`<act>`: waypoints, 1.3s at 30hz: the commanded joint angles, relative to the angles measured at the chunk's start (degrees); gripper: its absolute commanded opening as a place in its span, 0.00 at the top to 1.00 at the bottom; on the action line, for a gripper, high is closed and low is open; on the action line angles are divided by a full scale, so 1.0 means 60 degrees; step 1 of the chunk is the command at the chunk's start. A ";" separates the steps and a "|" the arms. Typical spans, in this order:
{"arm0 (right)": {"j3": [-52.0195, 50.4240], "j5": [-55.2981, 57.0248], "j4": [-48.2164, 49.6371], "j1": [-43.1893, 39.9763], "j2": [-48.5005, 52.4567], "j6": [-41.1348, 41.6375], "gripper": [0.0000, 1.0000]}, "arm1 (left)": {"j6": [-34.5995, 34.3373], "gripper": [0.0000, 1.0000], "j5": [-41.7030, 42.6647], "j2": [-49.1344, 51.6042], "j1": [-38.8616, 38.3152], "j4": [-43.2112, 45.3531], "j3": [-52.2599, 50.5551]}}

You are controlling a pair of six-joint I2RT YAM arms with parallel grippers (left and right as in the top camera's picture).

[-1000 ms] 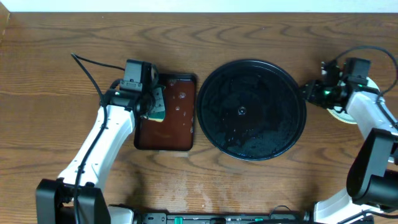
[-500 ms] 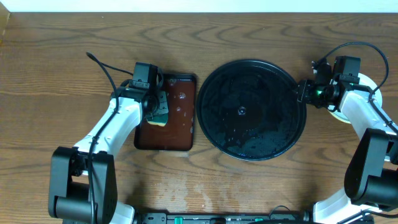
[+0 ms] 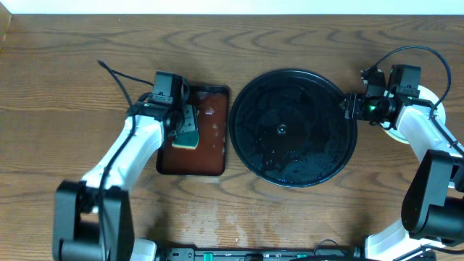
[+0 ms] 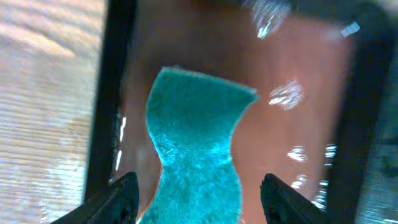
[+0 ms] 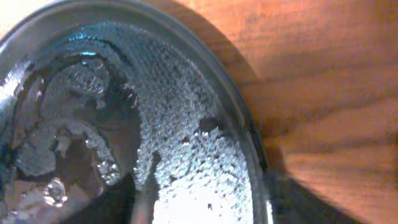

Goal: Clean dirty plates on tray and stack at the side

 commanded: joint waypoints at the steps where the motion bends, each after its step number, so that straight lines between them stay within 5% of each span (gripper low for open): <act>1: 0.0357 -0.0040 0.0495 0.0080 -0.0484 -0.0423 0.01 | 0.0127 0.33 -0.0149 -0.1337 -0.0007 0.0157 0.0361; 2: 0.0357 -0.0051 0.0834 0.0080 -0.0546 -0.0375 0.01 | 0.0127 0.22 -0.0149 -0.1865 -0.0004 0.0324 0.0361; 9: 0.0346 -0.0069 0.1005 0.0098 -0.0543 -0.0357 0.01 | 0.0131 0.21 -0.0149 -0.3049 -0.0007 0.0324 0.0361; 39: 0.0328 -0.0066 0.1002 0.0080 -0.0550 -0.0357 0.01 | 0.0127 0.19 -0.0149 -0.3049 -0.0007 0.0262 0.0342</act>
